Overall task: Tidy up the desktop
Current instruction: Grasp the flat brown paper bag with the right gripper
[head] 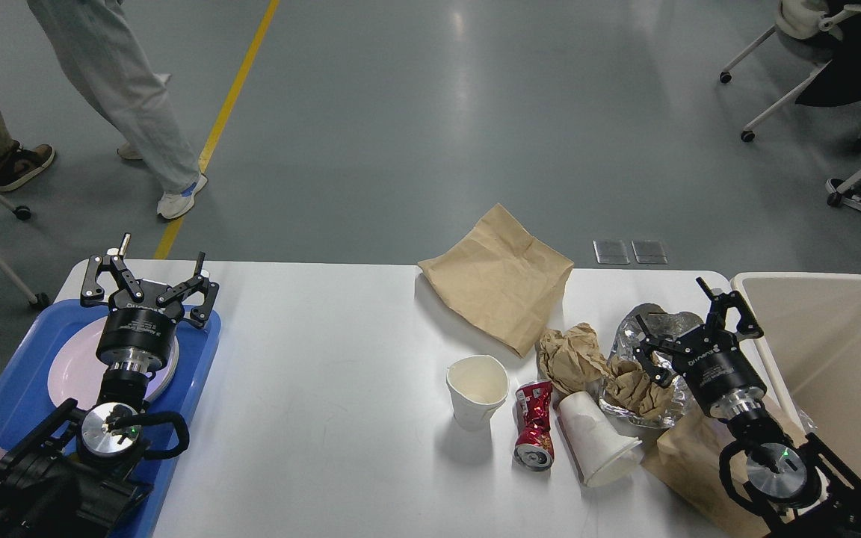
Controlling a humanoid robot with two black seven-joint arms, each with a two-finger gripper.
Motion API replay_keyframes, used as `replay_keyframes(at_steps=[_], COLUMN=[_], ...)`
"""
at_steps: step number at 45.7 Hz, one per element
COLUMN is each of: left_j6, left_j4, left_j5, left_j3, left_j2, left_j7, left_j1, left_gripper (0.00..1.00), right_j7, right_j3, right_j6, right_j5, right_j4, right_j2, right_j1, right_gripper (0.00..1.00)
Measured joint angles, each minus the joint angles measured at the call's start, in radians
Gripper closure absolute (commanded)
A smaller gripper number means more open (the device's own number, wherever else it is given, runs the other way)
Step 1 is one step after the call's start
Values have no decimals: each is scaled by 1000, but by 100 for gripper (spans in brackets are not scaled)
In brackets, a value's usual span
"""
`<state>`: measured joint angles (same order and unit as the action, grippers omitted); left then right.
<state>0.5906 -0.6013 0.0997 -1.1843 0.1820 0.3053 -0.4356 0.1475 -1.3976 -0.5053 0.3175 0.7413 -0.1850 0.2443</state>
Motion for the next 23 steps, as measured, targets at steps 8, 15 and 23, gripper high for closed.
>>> replay_keyframes(at_steps=[8, 15, 23], left_j6=[0, 1, 1], left_j4=[0, 0, 0], left_j5=[0, 0, 0], left_j3=[0, 0, 0], left_j2=[0, 0, 0], left_j7=[0, 0, 0], left_j1=[0, 0, 0], left_gripper=[4, 4, 4], right_j7=[1, 1, 0], right_j3=[0, 0, 2], right_j6=[-2, -2, 5], right_j5=[0, 1, 2], right_j4=[1, 3, 3], right_j2=[-1, -2, -8], right_j1=[6, 17, 41], right_gripper=[0, 0, 0])
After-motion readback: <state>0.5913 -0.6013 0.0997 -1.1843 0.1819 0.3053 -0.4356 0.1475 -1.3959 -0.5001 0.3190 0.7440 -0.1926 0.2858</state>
